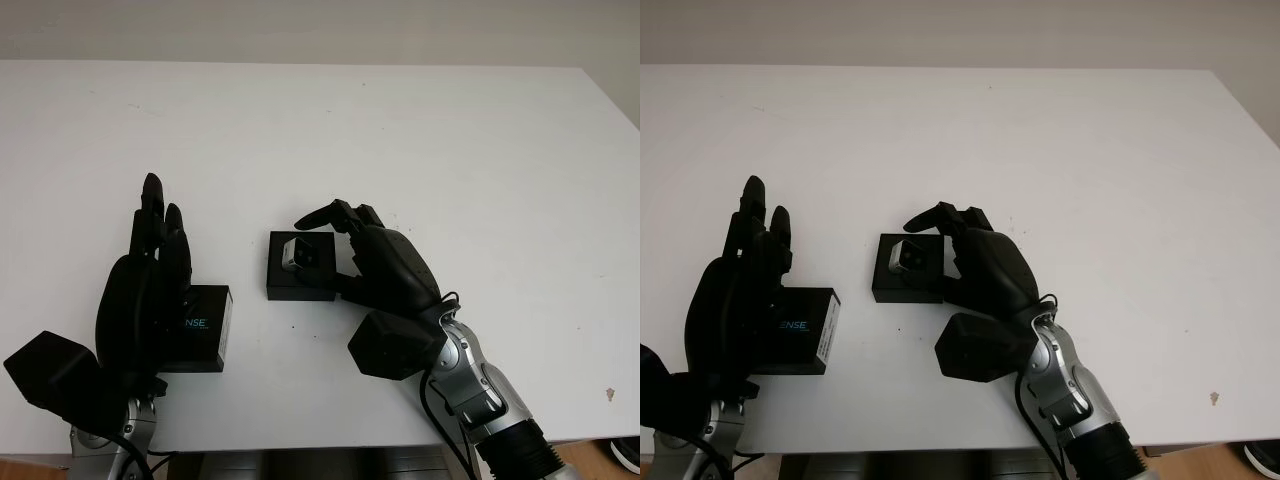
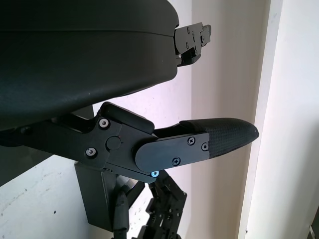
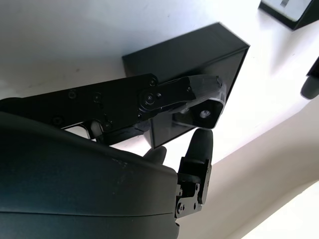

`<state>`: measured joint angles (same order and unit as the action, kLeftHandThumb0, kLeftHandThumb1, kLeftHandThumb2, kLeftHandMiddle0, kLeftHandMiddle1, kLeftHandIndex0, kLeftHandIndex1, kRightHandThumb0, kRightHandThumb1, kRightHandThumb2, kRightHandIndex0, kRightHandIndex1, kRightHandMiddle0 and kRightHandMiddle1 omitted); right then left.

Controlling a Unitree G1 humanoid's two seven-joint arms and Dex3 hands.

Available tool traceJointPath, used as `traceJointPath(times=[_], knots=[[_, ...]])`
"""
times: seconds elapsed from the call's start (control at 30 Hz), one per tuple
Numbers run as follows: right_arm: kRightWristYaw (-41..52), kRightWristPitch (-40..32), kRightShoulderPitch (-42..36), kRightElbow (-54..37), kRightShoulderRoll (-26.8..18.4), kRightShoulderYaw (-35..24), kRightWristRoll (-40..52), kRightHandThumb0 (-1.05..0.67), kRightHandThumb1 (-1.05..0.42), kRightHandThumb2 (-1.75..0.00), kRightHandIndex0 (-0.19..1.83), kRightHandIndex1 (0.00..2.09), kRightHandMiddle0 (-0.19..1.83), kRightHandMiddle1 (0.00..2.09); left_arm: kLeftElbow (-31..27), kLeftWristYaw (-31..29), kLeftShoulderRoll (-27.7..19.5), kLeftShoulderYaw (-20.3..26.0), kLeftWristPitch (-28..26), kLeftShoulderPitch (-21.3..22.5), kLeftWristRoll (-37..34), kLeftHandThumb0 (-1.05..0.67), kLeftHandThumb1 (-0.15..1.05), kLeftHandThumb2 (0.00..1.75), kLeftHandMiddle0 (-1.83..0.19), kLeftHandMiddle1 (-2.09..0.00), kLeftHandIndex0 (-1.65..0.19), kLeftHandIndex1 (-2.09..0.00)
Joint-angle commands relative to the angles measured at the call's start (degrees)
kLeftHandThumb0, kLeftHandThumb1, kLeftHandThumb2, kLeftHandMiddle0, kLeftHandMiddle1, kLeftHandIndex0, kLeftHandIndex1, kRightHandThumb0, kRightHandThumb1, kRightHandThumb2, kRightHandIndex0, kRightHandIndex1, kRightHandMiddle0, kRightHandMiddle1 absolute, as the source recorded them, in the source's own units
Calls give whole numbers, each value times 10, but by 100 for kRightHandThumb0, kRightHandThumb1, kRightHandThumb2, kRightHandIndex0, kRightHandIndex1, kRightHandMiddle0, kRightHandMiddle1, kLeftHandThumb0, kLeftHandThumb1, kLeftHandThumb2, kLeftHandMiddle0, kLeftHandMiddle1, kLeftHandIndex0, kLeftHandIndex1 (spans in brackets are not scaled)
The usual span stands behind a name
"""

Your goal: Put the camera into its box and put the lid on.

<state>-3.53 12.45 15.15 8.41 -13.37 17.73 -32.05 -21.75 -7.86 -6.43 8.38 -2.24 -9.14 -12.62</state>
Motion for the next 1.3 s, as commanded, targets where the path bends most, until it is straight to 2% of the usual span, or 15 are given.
traceJointPath(times=[0.0,0.37,0.63,0.77,0.9,1.03,1.27], knots=[[1,11,-6,4,3,2,8,-49,-99,-5,-14,105,5,133,-7,1,1,0,4,-6,1,-78,105,60,19,0,19,0],[-17,20,-3,17,-5,9,-17,-48,-99,-6,-16,123,14,152,-9,1,2,1,2,-6,-3,-78,105,58,19,0,19,0],[-120,26,8,23,-36,44,-160,-44,-102,-6,-8,133,24,155,-10,1,2,0,4,-9,1,-79,105,58,19,0,19,0],[-170,33,13,36,-41,55,-192,-41,-101,-5,-5,137,30,153,-11,0,2,0,5,-11,-2,-79,105,59,19,0,19,0],[-198,44,17,44,-48,62,-205,-35,-101,-5,-3,136,28,155,-12,0,3,1,3,-13,-6,-79,105,57,19,0,19,0],[-197,82,18,58,-39,53,-152,-31,-102,-6,0,133,22,163,-11,0,1,-1,4,-13,-1,-79,105,57,19,0,19,0],[-102,95,16,63,7,10,26,-36,-105,-9,-9,121,12,180,-11,2,3,-3,4,-13,2,-80,105,57,19,0,19,0]])
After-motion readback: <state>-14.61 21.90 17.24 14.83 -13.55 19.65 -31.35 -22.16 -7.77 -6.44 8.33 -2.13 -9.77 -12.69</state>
